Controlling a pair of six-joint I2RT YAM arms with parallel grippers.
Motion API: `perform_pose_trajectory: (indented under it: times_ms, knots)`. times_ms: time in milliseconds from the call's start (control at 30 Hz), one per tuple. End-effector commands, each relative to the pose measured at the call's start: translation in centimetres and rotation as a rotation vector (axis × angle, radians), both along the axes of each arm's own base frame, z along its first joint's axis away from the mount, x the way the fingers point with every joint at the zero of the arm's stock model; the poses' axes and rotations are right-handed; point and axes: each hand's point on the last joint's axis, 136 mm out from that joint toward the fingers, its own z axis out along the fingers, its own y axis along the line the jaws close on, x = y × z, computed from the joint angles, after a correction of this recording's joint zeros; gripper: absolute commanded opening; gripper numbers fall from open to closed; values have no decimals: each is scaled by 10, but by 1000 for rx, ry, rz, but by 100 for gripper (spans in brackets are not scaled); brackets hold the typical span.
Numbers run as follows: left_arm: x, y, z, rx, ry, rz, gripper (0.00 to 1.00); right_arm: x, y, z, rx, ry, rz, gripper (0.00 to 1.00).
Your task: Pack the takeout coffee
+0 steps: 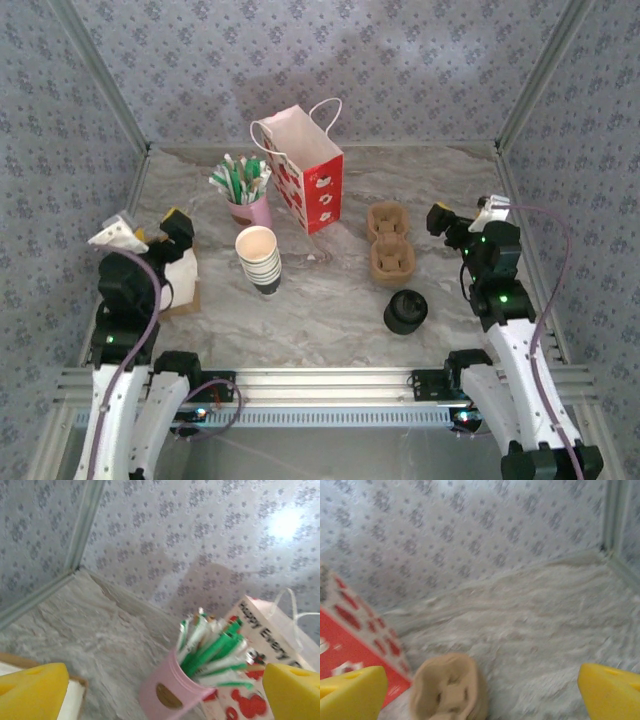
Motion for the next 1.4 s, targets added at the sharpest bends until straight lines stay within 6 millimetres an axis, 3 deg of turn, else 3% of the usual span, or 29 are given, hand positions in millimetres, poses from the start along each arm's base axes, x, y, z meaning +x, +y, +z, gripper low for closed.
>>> perform_pose_trajectory:
  times_ms: [0, 67, 233, 300, 467, 700, 800, 1000, 1233, 1367]
  knots:
    - [-32, -22, -21, -86, 130, -128, 100, -32, 15, -30, 178, 220, 51, 100]
    - [-45, -29, -17, -86, 116, -178, 100, -41, 18, -30, 240, 240, 64, 100]
    - [-71, -21, -43, -179, 208, -120, 100, -47, 40, -16, 330, 214, 216, 100]
    - [-68, -27, -47, -209, 210, -146, 99, -41, 48, -8, 346, 191, 265, 98]
    - [-45, -45, -60, -315, 222, -212, 100, -32, 83, -21, 363, 284, 397, 85]
    - [-18, -57, -84, -307, 356, -249, 99, -36, 149, -27, 128, 436, 548, 77]
    - [-14, -63, -97, -307, 409, -277, 94, -43, 179, -26, 19, 487, 619, 77]
    - [-16, -71, -114, -325, 464, -327, 81, -49, 242, -16, -198, 525, 726, 73]
    - [-20, -91, -134, -441, 521, -462, 60, -46, 293, -12, -326, 576, 786, 62]
    - [-23, -103, -129, -523, 498, -562, 60, -44, 319, -8, -361, 601, 820, 57]
